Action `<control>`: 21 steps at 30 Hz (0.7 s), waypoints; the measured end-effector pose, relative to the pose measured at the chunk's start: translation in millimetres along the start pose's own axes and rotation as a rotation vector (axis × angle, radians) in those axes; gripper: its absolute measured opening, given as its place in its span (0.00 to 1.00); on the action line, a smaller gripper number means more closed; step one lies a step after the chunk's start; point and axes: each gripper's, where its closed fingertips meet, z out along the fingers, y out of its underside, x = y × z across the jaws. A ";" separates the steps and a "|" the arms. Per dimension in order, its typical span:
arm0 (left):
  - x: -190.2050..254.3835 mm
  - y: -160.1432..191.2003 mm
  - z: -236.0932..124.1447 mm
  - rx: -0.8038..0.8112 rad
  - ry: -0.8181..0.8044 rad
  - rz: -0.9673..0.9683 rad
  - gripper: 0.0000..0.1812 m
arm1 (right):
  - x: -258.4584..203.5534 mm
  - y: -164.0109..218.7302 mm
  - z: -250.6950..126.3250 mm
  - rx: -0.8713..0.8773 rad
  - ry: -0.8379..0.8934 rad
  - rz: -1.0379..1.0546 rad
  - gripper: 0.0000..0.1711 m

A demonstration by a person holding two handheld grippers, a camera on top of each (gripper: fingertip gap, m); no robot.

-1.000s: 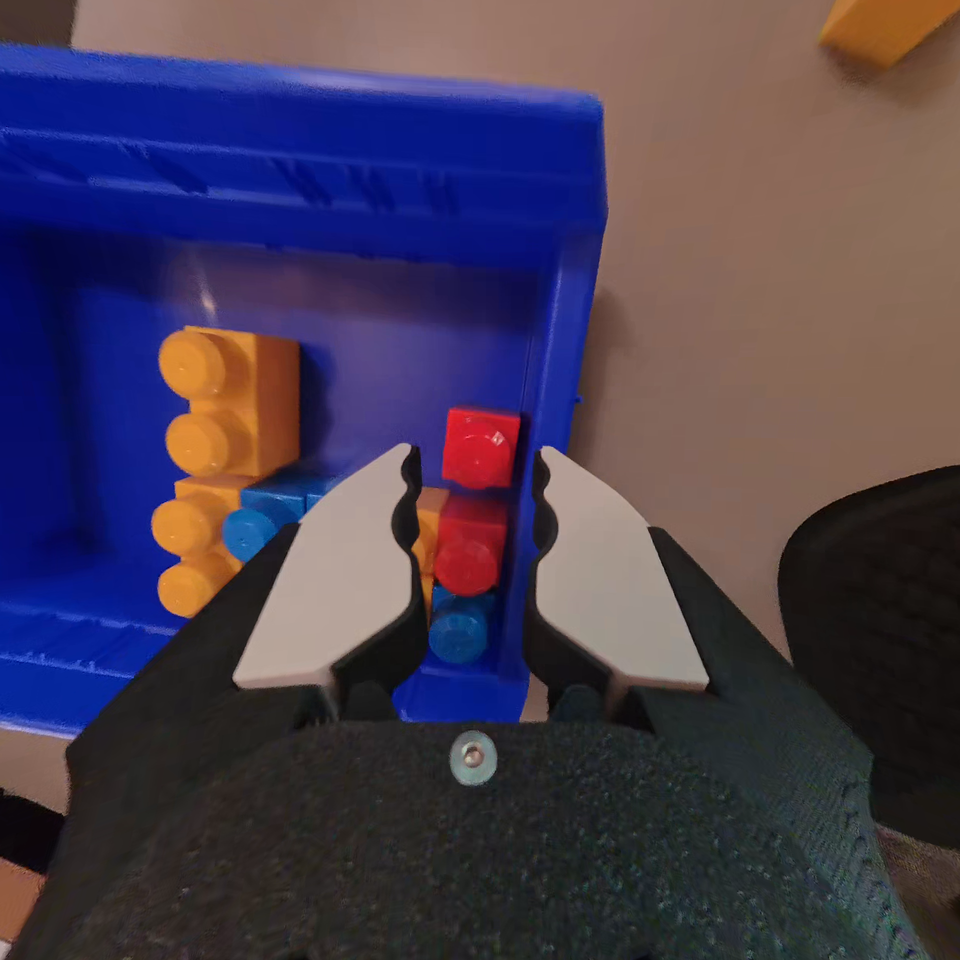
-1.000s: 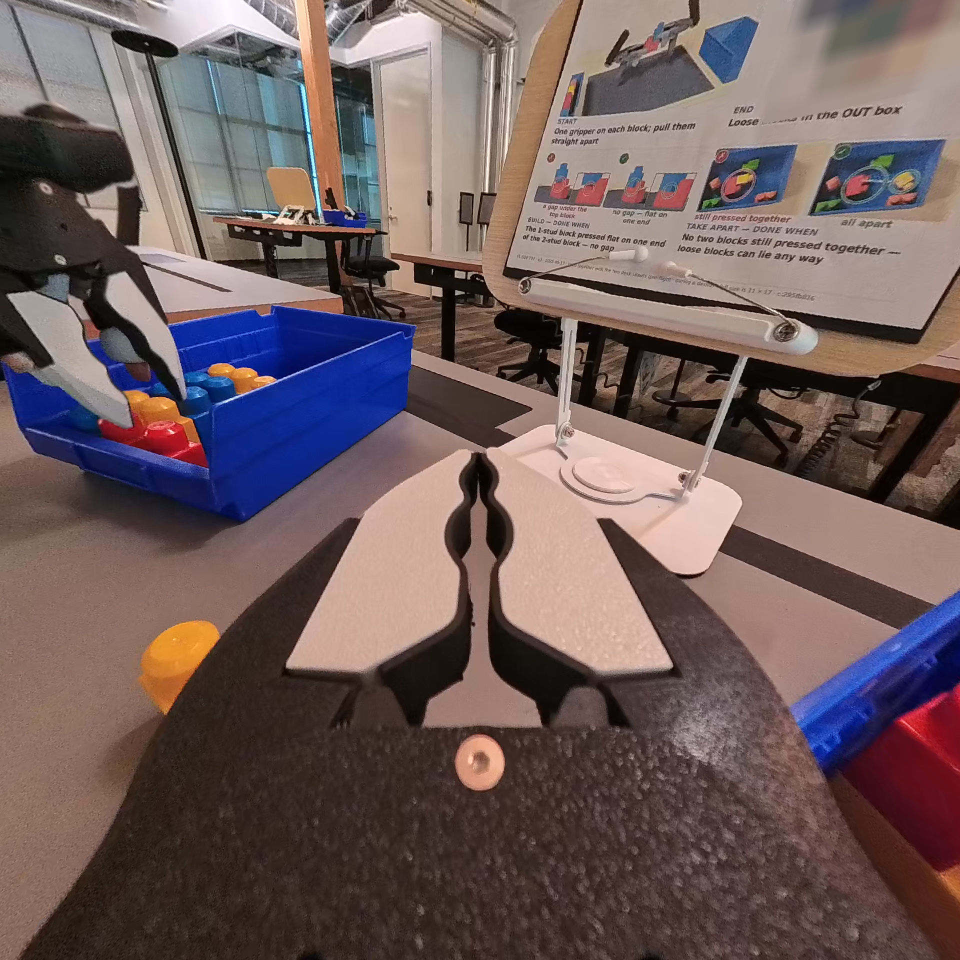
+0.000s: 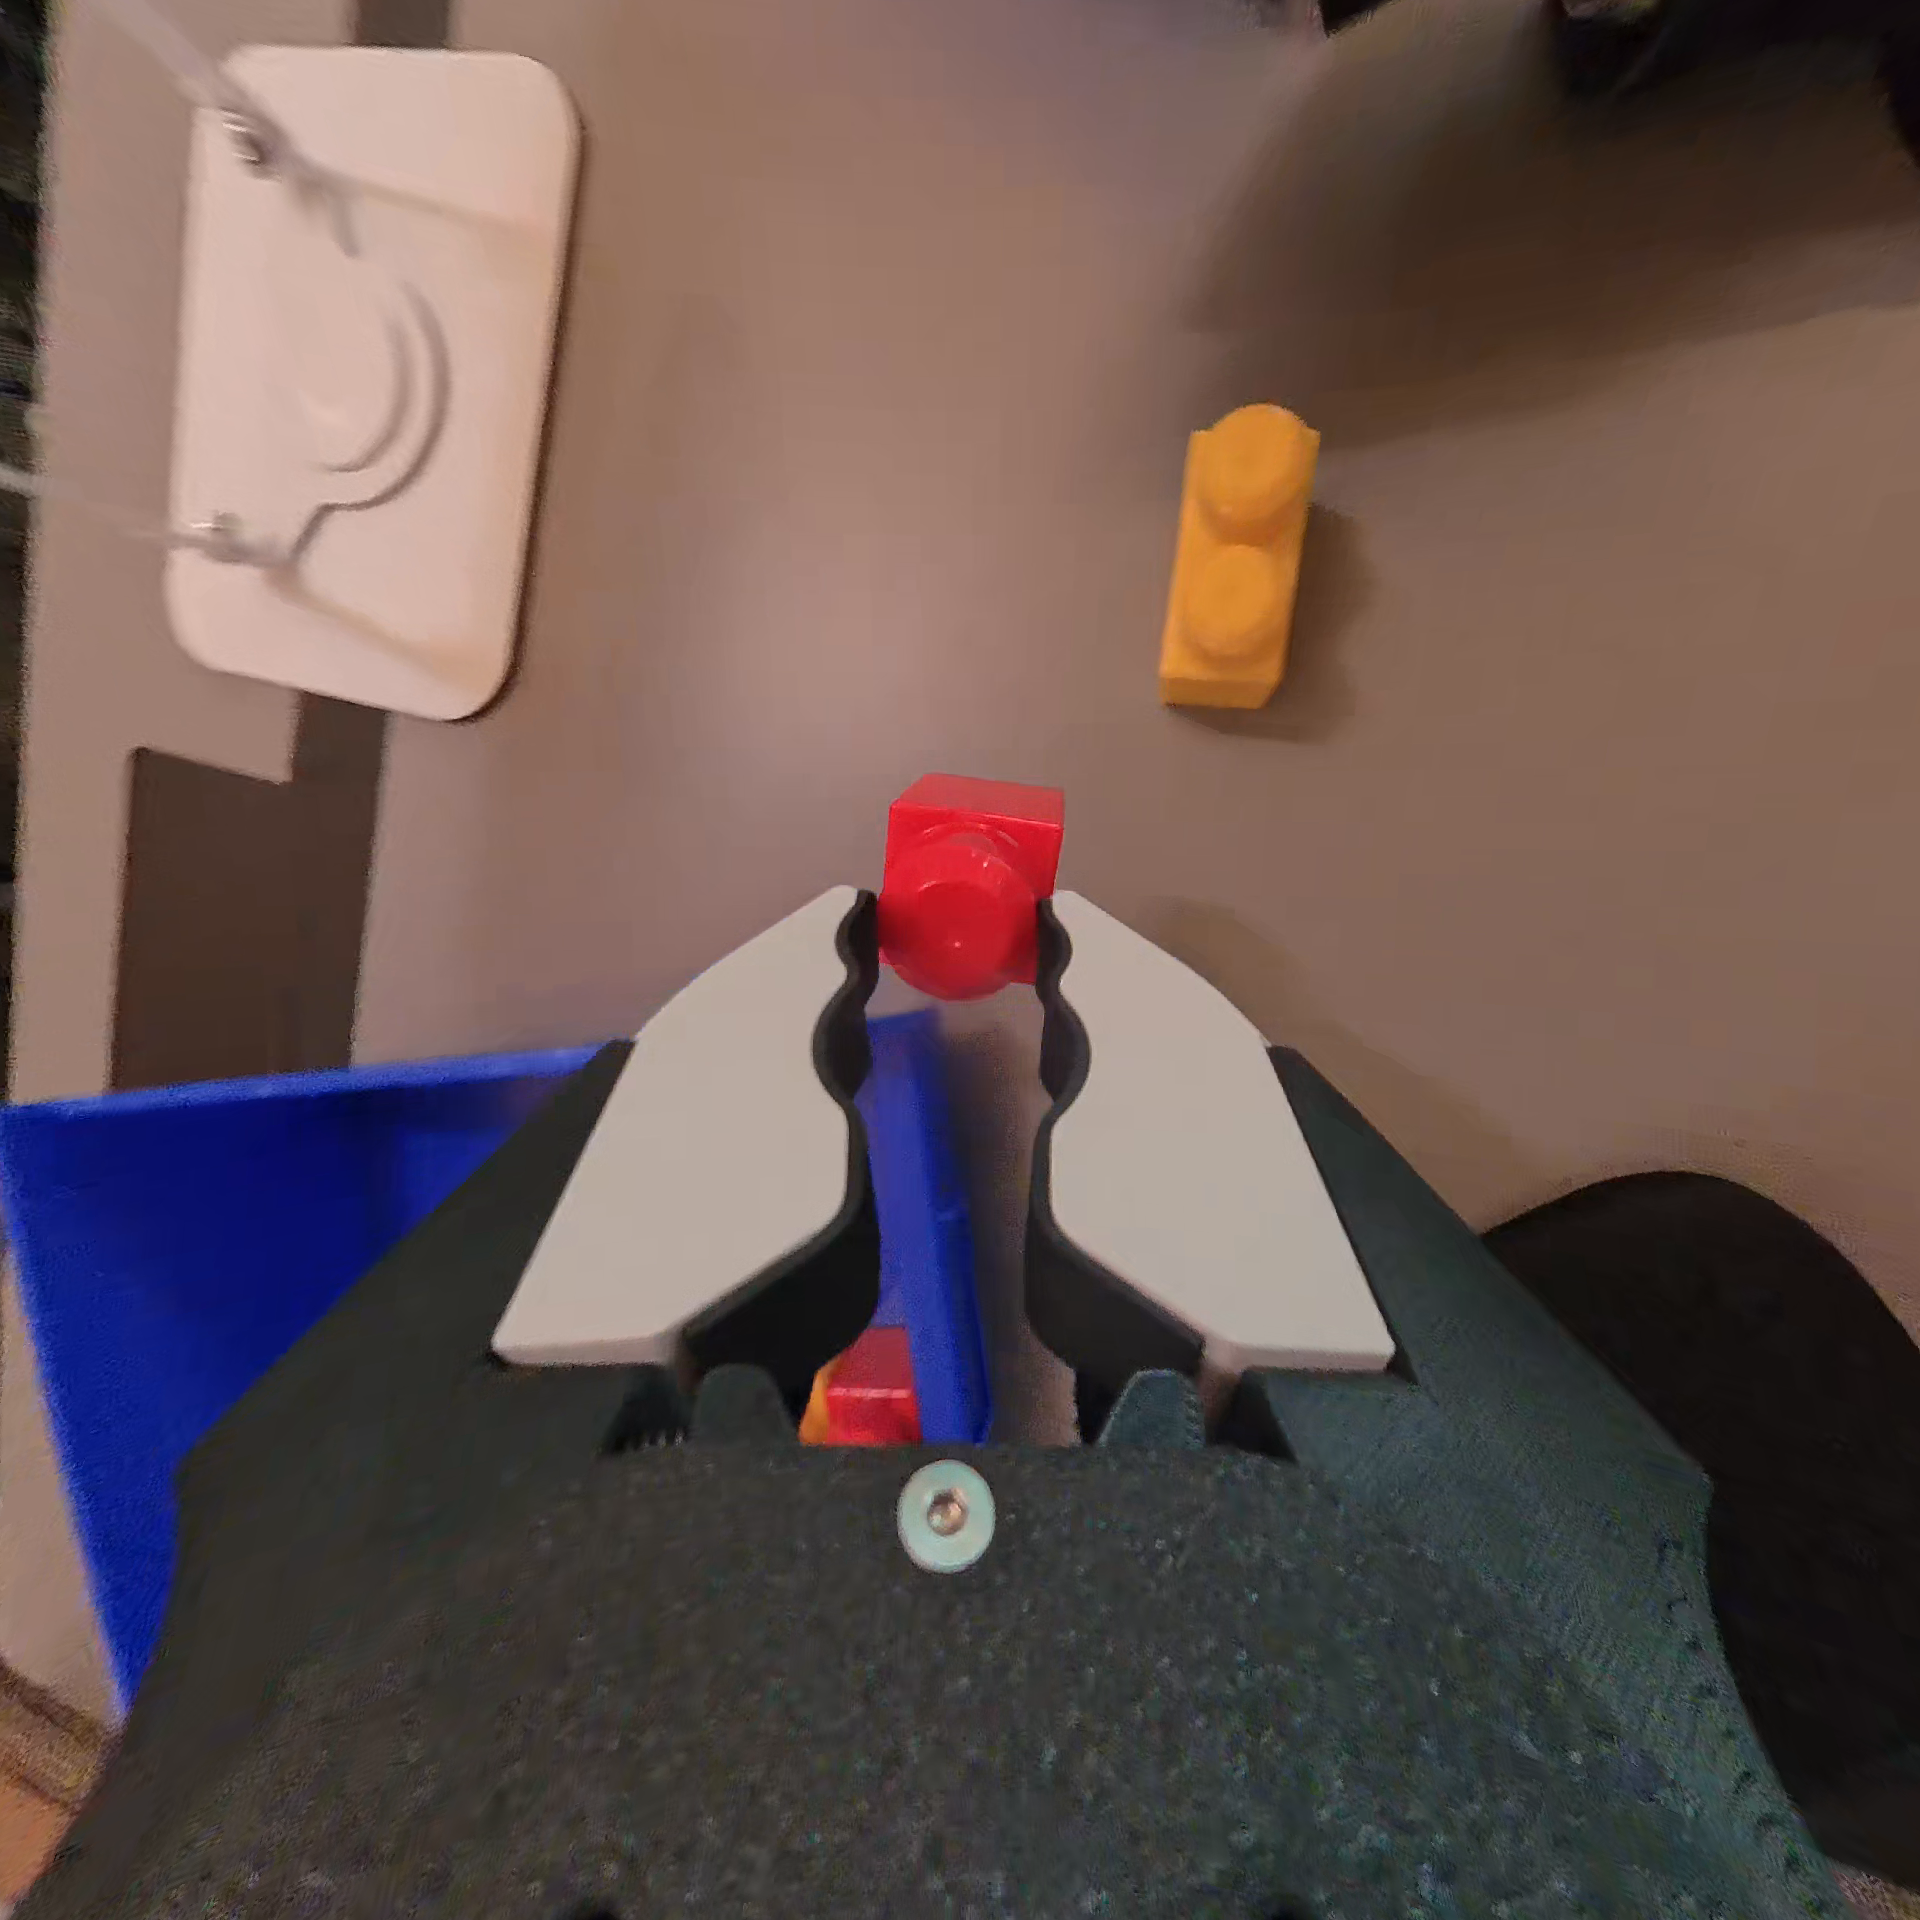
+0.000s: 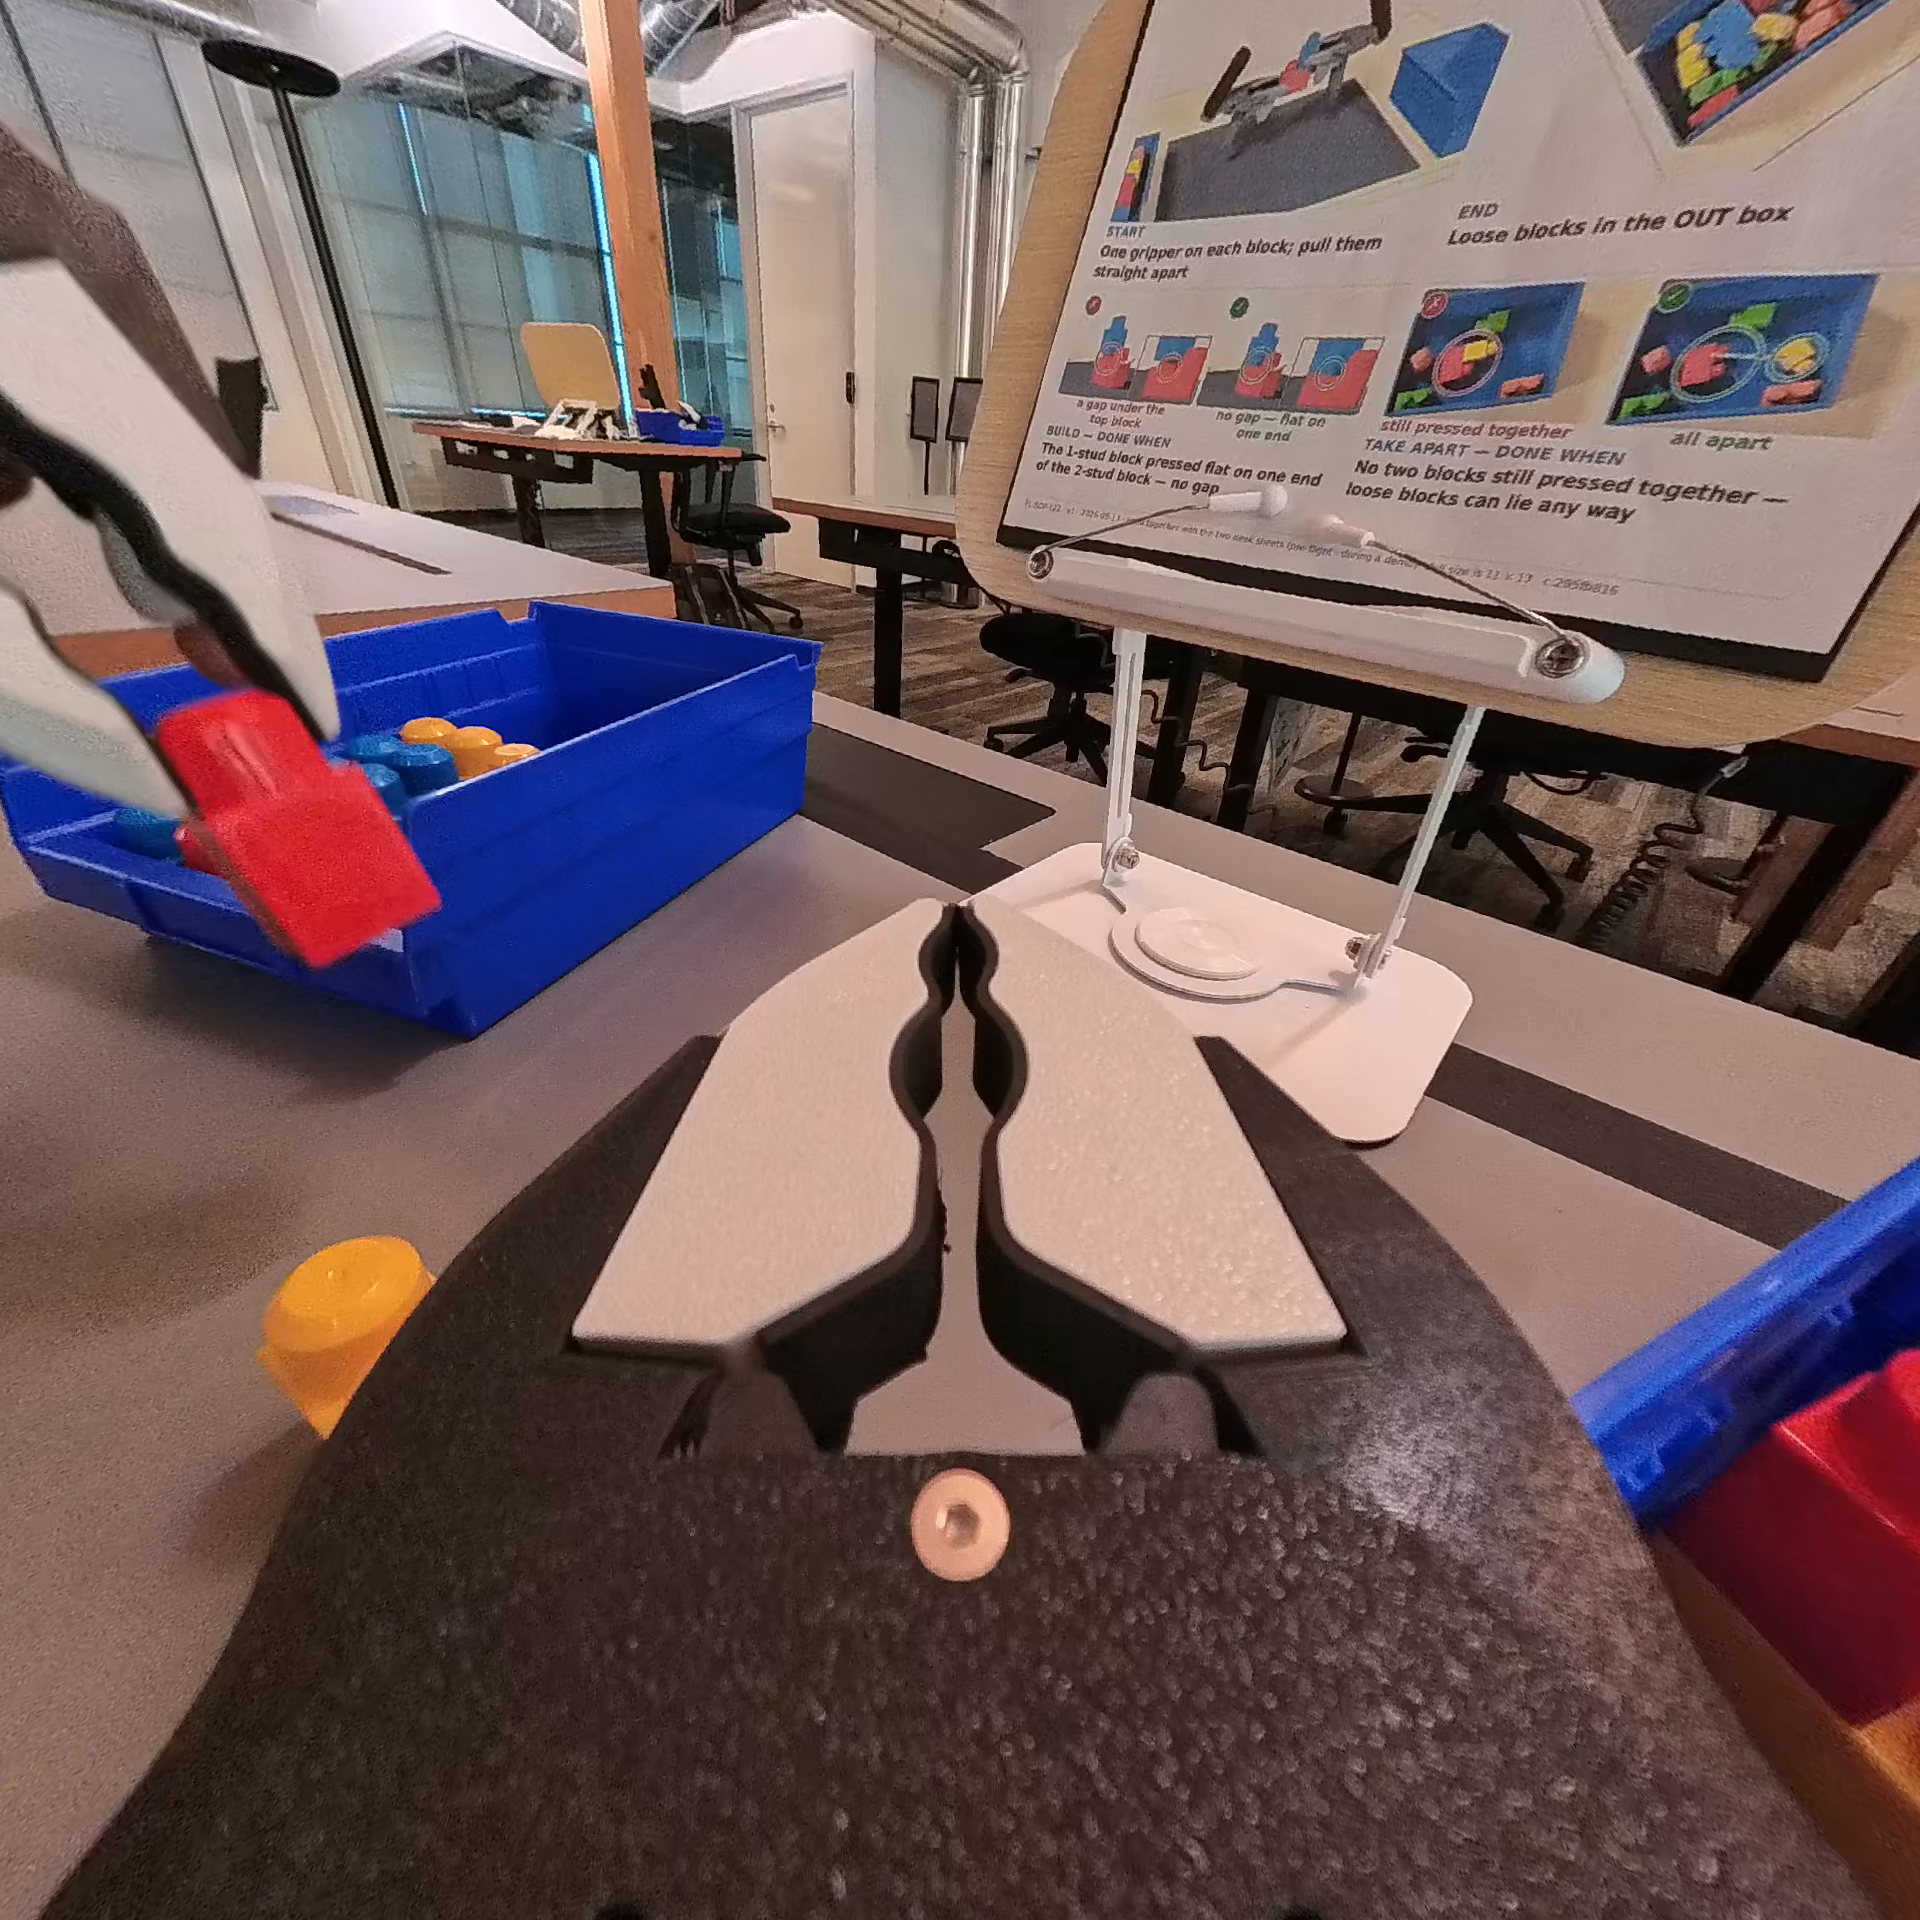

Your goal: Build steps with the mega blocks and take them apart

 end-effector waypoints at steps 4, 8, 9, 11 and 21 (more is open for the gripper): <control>23.9 2.1 38.3 -0.078 0.087 0.027 0.16 | 0.3 -1.6 -0.7 0.005 0.001 -0.006 0.00; 36.3 3.7 64.0 -0.109 0.140 0.018 0.16 | 1.2 -2.4 -1.3 0.007 0.000 -0.005 0.00; 37.9 3.6 68.8 -0.109 0.147 0.016 0.16 | 1.2 -2.5 -1.4 0.006 -0.002 -0.006 0.00; 39.7 4.5 77.7 -0.111 0.155 0.007 0.16 | 1.1 -3.1 -1.6 0.008 -0.002 -0.010 0.00; 35.5 0.8 88.0 -0.024 0.104 -0.013 0.20 | -1.3 -2.7 -1.4 0.004 -0.012 -0.019 0.00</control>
